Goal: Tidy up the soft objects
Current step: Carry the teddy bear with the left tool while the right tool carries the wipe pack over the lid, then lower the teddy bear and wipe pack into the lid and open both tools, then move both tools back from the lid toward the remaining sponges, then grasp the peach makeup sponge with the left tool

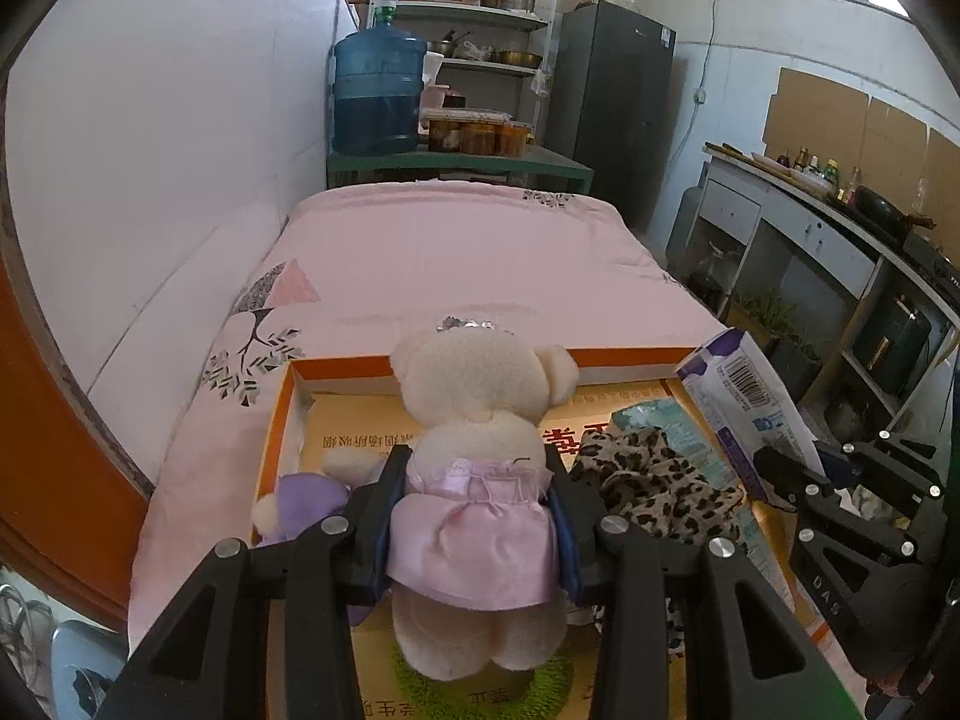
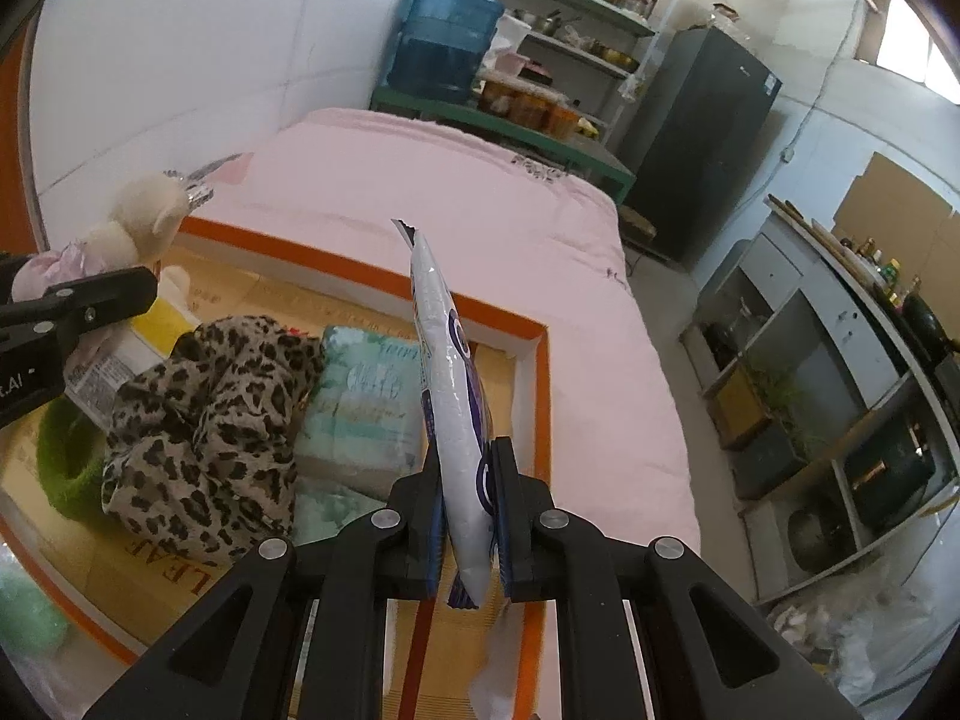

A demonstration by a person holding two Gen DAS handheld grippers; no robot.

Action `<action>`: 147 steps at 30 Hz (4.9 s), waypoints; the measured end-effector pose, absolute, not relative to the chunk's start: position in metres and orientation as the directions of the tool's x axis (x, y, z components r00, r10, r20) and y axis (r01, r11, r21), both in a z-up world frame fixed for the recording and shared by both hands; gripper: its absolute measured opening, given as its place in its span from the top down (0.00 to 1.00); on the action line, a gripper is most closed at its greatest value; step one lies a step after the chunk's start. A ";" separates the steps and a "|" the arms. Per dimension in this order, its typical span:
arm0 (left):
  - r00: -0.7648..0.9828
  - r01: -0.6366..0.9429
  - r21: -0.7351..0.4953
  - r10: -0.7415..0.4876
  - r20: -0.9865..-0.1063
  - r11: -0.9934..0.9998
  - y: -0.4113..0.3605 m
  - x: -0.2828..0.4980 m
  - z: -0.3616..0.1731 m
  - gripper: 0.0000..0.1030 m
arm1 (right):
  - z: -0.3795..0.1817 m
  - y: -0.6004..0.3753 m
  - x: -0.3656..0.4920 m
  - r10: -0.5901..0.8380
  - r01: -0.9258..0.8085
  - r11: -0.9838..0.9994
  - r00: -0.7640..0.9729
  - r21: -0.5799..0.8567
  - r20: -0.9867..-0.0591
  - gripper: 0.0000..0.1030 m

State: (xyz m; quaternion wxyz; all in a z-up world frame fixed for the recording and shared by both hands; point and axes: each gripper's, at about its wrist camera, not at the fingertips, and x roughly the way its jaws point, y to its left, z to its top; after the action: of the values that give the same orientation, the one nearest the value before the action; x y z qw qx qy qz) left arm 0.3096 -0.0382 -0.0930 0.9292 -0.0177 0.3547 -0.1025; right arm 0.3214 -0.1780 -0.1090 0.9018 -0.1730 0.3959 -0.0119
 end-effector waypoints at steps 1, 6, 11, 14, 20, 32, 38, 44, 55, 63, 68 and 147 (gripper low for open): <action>0.726 0.178 -0.104 -0.202 -0.657 0.978 -0.039 0.310 -0.094 0.60 | -0.110 -0.175 0.324 -0.160 -0.118 0.938 0.685 -0.325 -0.711 0.87; 0.714 0.181 -0.100 -0.200 -0.671 0.978 -0.039 0.312 -0.099 0.59 | -0.117 -0.168 0.324 -0.180 -0.130 0.922 0.688 -0.363 -0.703 0.84; 0.708 0.180 -0.113 -0.208 -0.675 0.977 -0.038 0.313 -0.099 0.55 | -0.118 -0.171 0.326 -0.167 -0.122 0.936 0.673 -0.331 -0.721 0.63; 0.697 0.184 -0.128 -0.221 -0.682 0.975 -0.037 0.317 -0.101 0.53 | -0.118 -0.176 0.327 -0.174 -0.108 0.939 0.673 -0.328 -0.719 0.53; 0.690 0.188 -0.112 -0.212 -0.692 0.976 -0.040 0.315 -0.103 0.43 | -0.116 -0.180 0.326 -0.163 -0.100 0.947 0.667 -0.304 -0.727 0.51; 0.715 0.178 -0.111 -0.206 -0.668 0.978 -0.036 0.301 -0.093 0.29 | -0.105 -0.183 0.309 -0.139 -0.080 0.963 0.673 -0.258 -0.727 0.51; 0.731 0.195 -0.130 -0.232 -0.642 0.972 -0.036 0.293 -0.083 0.28 | -0.093 -0.187 0.299 -0.131 -0.057 0.971 0.682 -0.231 -0.720 0.51; 0.759 0.200 -0.160 -0.257 -0.599 0.967 -0.031 0.281 -0.068 0.28 | -0.082 -0.188 0.286 -0.122 -0.046 0.976 0.692 -0.212 -0.711 0.51; 0.775 0.224 -0.165 -0.279 -0.567 0.960 -0.032 0.257 -0.047 0.28 | -0.060 -0.186 0.258 -0.103 -0.040 0.982 0.711 -0.186 -0.695 0.51; 0.779 0.233 -0.180 -0.294 -0.553 0.956 -0.030 0.244 -0.040 0.28 | -0.051 -0.186 0.248 -0.098 -0.037 0.983 0.716 -0.177 -0.691 0.51; 0.781 0.239 -0.180 -0.299 -0.548 0.954 -0.030 0.236 -0.036 0.28 | -0.044 -0.186 0.238 -0.089 -0.039 0.985 0.720 -0.167 -0.688 0.51; 0.685 0.294 -0.207 -0.357 -0.636 0.933 -0.017 0.034 -0.080 0.28 | -0.037 -0.172 0.064 0.025 -0.077 0.996 0.684 -0.039 -0.729 0.51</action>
State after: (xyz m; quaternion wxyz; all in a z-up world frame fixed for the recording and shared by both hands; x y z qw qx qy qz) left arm 0.0345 -0.0170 -0.0796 0.9167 -0.0442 0.3552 -0.1775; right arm 0.0642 -0.1717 -0.0373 0.9169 -0.0331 0.3967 0.0278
